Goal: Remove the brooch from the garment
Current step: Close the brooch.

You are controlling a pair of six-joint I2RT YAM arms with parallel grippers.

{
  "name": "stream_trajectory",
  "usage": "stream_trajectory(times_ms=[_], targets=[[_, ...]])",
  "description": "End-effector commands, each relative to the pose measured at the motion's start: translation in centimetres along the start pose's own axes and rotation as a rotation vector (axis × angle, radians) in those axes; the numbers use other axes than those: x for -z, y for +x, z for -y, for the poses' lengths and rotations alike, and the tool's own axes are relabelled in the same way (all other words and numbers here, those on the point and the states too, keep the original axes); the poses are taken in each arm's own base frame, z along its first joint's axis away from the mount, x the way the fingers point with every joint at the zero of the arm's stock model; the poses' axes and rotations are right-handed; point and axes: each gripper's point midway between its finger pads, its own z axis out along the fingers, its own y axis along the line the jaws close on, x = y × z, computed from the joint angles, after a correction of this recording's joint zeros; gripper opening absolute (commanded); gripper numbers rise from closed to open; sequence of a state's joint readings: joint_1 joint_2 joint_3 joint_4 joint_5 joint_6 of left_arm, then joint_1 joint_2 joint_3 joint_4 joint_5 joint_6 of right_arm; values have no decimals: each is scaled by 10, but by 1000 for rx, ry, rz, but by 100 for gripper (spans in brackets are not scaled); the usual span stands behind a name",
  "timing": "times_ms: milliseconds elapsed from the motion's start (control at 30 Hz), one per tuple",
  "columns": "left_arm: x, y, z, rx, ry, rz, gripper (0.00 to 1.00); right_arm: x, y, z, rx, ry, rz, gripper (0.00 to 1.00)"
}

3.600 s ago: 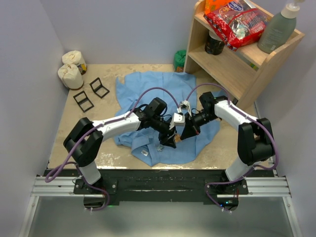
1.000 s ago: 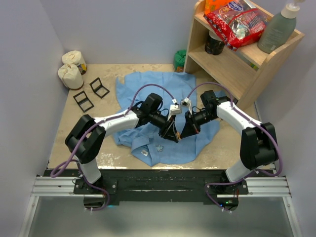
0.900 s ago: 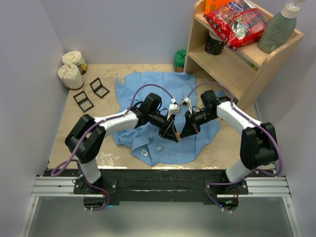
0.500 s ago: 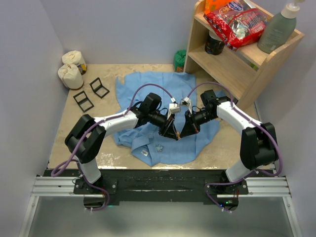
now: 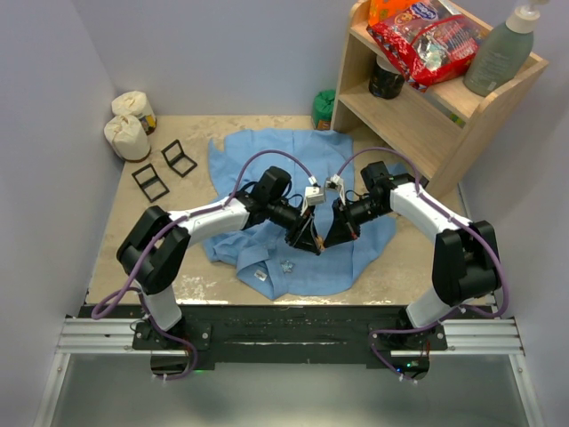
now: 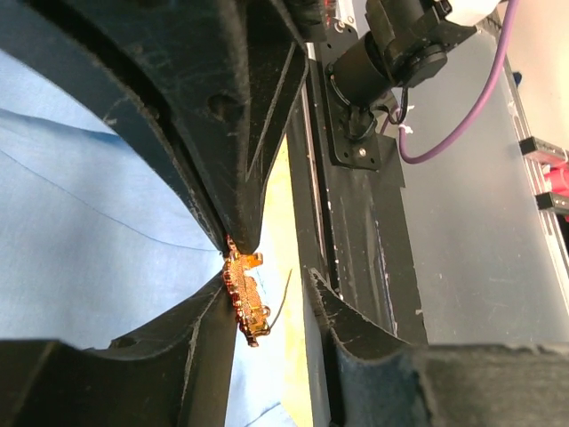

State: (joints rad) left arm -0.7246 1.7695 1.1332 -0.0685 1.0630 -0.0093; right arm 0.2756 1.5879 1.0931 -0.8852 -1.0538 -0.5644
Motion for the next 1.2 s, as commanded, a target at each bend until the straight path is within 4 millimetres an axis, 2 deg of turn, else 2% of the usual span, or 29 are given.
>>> stream_trajectory(times_ms=[0, 300, 567, 700, 833, 933, 1067, 1167], targets=[[8, -38, 28, -168, 102, 48, 39, 1, -4, 15, 83, 60, -1, 0], [9, -37, 20, -161, 66, 51, 31, 1, -5, 15, 89, 57, 1, 0], [12, -41, 22, -152, 85, 71, 27, 1, -5, 14, 90, 53, 0, 0], [12, -42, 21, -150, 88, 78, 21, 0, -4, 13, 87, 50, -2, 0], [12, -41, 21, -142, 87, 78, 19, 0, -4, 14, 85, 50, -3, 0], [12, -45, 22, -144, 95, 90, 22, 0, -4, 15, 82, 49, -4, 0], [12, -45, 26, -149, 116, 91, 33, 0, -4, 15, 79, 47, -4, 0], [12, -46, 28, -156, 133, 90, 34, 0, -4, 14, 84, 44, -4, 0]])
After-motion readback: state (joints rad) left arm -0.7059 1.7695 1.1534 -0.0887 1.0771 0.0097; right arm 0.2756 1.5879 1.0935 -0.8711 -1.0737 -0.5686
